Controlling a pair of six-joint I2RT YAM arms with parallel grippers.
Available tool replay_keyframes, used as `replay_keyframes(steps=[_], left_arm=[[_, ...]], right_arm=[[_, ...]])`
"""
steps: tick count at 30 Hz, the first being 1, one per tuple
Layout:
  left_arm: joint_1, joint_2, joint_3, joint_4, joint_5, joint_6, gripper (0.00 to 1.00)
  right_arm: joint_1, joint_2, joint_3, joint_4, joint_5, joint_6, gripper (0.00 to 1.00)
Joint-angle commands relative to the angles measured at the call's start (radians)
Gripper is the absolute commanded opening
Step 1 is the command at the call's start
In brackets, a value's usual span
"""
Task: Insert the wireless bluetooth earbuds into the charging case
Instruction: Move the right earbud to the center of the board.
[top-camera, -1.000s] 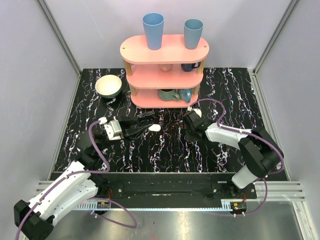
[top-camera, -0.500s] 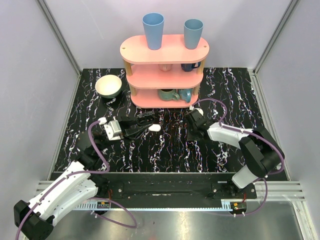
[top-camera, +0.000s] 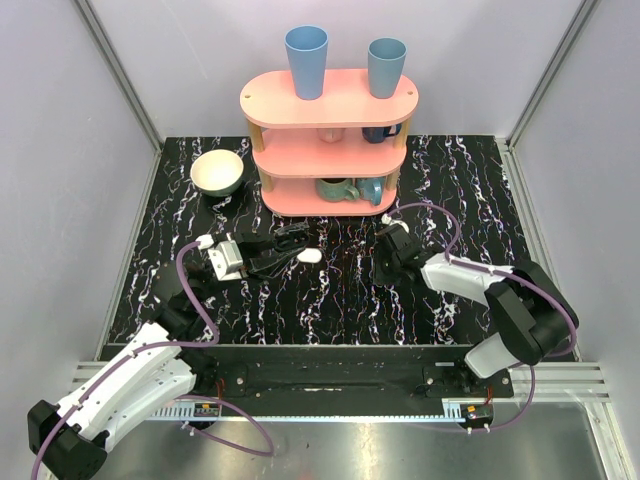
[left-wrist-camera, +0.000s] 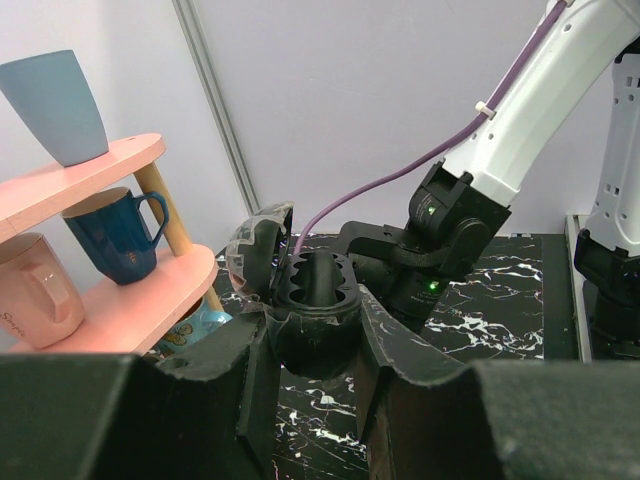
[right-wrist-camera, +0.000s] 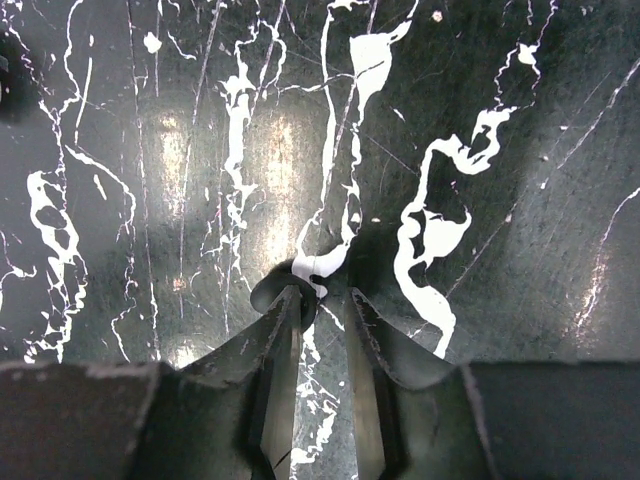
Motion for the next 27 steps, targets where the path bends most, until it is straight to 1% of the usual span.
replay_keyframes(steps=[1,14,27], left_arm=[[0.005,0.005,0.040,0.050,0.006,-0.004,0.02],[0.004,0.004,0.045,0.040,0.006,-0.004,0.03],[0.005,0.007,0.045,0.040,0.007,-0.004,0.03]], right_arm=[[0.007,-0.046,-0.011,0.036,-0.012,0.011,0.32],[0.007,0.017,0.006,0.077,-0.053,0.011,0.32],[0.005,-0.001,-0.023,0.130,-0.118,-0.022,0.31]])
